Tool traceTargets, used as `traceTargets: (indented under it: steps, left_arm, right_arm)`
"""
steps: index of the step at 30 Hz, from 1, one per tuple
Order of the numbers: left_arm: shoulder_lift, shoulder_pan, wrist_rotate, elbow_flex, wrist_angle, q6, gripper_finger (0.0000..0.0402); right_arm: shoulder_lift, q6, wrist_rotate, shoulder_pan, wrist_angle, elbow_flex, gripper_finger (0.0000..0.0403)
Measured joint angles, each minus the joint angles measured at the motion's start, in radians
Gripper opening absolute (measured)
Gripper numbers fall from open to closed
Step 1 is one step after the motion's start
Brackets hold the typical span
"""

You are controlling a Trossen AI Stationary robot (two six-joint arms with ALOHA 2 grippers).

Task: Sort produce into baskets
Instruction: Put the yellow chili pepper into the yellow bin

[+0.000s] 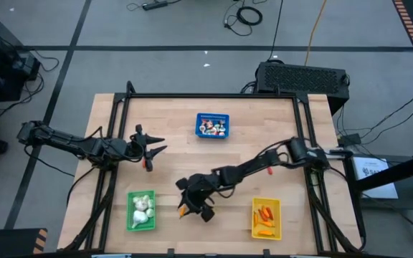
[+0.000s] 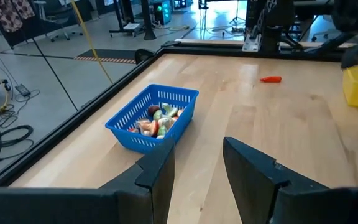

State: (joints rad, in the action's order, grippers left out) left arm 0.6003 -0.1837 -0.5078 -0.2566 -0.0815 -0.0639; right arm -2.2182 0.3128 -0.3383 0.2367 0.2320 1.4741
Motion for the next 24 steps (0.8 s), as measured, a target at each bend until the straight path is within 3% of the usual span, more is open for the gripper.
traceTargets:
  steps: [5, 14, 19, 24]
  left_arm:
    - [0.000, 0.000, 0.003, 0.000, 0.014, -0.001, 0.0145]
    - [0.000, 0.000, 0.007, 0.000, 0.008, -0.001, 0.0145]
    - [0.000, 0.000, 0.007, 0.000, 0.012, 0.002, 0.0145]
    - [0.000, 0.000, 0.007, 0.000, 0.011, 0.018, 0.0145]
  right_arm:
    - [-0.101, 0.038, -0.100, -0.014, -0.167, 0.163, 0.0148]
    - [-0.252, 0.179, -0.148, -0.026, -0.368, 0.393, 0.0148]
    - [-0.290, 0.181, -0.202, -0.034, -0.489, 0.451, 0.0148]
    - [-0.293, 0.204, -0.156, -0.035, -0.509, 0.453, 0.0142]
